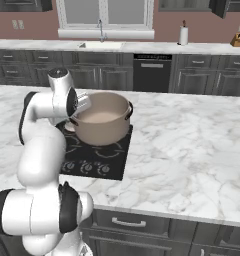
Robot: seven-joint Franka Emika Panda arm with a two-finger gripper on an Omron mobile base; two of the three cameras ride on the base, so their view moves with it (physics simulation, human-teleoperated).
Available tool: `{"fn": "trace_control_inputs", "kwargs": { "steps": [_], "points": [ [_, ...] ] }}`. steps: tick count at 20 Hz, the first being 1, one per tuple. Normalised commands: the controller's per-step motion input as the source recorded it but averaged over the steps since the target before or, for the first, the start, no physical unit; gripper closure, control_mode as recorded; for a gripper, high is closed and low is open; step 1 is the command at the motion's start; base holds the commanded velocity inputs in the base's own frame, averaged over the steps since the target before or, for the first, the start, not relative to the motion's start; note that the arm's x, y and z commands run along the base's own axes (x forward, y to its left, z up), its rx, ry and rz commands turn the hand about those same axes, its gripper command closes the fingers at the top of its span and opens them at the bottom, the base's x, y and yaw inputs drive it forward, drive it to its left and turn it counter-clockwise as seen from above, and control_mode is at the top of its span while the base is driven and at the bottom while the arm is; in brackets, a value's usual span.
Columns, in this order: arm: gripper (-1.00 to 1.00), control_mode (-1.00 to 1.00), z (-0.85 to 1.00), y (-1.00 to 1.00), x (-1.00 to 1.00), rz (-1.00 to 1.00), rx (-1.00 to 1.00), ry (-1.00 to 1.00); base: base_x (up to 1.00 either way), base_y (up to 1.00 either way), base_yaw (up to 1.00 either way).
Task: Pick the kettle from the cabinet and place it on a stove burner. Then pick the pot from the counter and place it on another stove burner. Finally, turn both burners on.
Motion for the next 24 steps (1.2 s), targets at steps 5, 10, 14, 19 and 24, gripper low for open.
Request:
{"fn": "trace_control_inputs", "kwargs": {
  "steps": [5,10,14,19,24],
  "points": [
    [1.0,-1.0,-0.23,0.0,0.57,0.06,-0.03,0.0,0.0,0.0,0.0],
    [1.0,-1.0,-0.06,-0.06,0.44,0.11,0.0,0.02,0.0,0.0,0.0],
    [1.0,-1.0,-0.04,-0.03,0.53,0.08,0.0,0.07,0.0,0.0,0.0],
    [1.0,-1.0,-0.11,-0.06,0.54,0.08,0.0,0.07,0.0,0.0,0.0],
    [1.0,-1.0,-0.17,-0.21,0.54,0.06,0.0,0.01,0.0,0.0,0.0]
  ]
}}
